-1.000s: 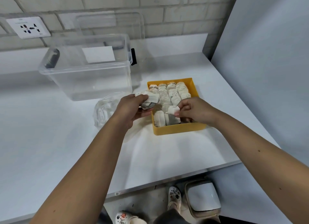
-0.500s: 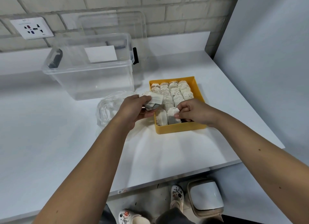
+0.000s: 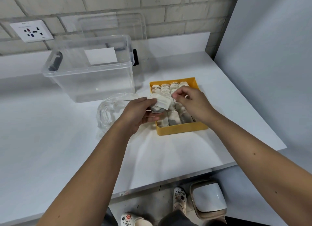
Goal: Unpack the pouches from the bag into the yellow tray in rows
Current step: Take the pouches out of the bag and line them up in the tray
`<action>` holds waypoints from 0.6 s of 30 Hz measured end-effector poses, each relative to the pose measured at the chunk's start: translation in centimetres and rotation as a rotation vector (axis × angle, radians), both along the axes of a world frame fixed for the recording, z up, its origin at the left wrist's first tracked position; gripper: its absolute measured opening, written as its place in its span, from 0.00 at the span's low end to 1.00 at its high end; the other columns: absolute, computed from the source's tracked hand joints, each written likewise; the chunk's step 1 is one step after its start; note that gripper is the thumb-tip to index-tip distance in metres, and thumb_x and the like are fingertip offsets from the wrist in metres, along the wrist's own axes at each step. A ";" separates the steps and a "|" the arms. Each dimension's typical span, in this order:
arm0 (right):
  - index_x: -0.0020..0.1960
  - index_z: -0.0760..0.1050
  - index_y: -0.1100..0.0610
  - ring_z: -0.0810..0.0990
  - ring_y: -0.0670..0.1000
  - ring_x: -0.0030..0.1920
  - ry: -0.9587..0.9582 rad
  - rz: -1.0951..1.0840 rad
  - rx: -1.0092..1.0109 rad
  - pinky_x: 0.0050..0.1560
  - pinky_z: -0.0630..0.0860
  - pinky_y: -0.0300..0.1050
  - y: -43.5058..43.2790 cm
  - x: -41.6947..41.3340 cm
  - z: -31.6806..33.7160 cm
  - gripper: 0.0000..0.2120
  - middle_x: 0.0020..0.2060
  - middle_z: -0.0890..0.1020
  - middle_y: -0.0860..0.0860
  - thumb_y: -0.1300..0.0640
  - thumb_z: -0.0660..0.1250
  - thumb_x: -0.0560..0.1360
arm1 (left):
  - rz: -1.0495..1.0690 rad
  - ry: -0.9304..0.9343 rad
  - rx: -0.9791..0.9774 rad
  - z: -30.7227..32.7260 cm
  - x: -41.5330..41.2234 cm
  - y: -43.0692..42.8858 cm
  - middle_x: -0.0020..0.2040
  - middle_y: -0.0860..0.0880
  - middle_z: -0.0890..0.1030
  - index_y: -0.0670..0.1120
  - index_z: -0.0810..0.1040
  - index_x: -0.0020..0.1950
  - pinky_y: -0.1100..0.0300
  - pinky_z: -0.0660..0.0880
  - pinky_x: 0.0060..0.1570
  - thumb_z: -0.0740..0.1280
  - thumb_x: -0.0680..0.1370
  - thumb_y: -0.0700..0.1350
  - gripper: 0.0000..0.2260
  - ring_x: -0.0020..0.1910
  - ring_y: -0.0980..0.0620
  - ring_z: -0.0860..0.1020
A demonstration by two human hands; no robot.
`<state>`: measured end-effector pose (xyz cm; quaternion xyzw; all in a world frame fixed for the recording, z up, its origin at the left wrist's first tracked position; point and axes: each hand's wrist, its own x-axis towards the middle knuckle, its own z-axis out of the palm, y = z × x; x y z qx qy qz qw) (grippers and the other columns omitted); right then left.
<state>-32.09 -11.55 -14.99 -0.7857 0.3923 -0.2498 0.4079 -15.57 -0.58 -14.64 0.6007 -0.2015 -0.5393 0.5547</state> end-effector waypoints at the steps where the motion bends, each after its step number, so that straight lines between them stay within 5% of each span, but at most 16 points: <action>1: 0.51 0.81 0.53 0.77 0.37 0.42 -0.014 0.018 0.010 0.43 0.71 0.31 0.1 0.4 0.4 0.05 0.46 0.82 0.44 0.53 0.69 0.77 | -0.012 -0.002 -0.001 0.1 -0.2 -0.1 0.47 0.43 0.86 0.40 0.80 0.54 0.54 0.84 0.43 0.67 0.80 0.41 0.06 0.44 0.42 0.86; 4: 0.51 0.80 0.52 0.77 0.36 0.39 0.069 0.088 0.007 0.40 0.70 0.28 0.3 1.3 1.2 0.10 0.43 0.81 0.44 0.51 0.74 0.72 | -0.064 -0.012 -0.008 0.5 -0.6 -0.1 0.47 0.44 0.86 0.41 0.81 0.54 0.59 0.82 0.40 0.68 0.79 0.41 0.06 0.43 0.45 0.86; 9: 0.56 0.79 0.53 0.83 0.52 0.37 0.095 0.068 0.028 0.41 0.82 0.44 0.1 1.1 2.0 0.16 0.38 0.84 0.50 0.58 0.77 0.70 | -0.112 -0.054 -0.011 0.3 -0.5 0.1 0.51 0.45 0.86 0.41 0.81 0.58 0.61 0.82 0.46 0.71 0.76 0.36 0.10 0.46 0.50 0.85; 13: 0.61 0.78 0.55 0.85 0.52 0.33 0.041 0.059 0.125 0.42 0.83 0.45 0.2 0.1 2.3 0.21 0.39 0.85 0.52 0.61 0.77 0.70 | -0.052 -0.013 -0.004 0.1 -0.4 0.0 0.53 0.43 0.85 0.39 0.81 0.56 0.62 0.82 0.45 0.71 0.76 0.34 0.09 0.48 0.47 0.85; 18: 0.52 0.80 0.63 0.80 0.49 0.31 -0.005 -0.072 0.258 0.34 0.80 0.42 -0.4 -1.5 2.1 0.10 0.34 0.81 0.54 0.63 0.75 0.72 | 0.020 0.010 0.023 0.0 -0.6 -0.4 0.51 0.40 0.84 0.37 0.80 0.53 0.62 0.83 0.42 0.70 0.77 0.34 0.06 0.45 0.47 0.85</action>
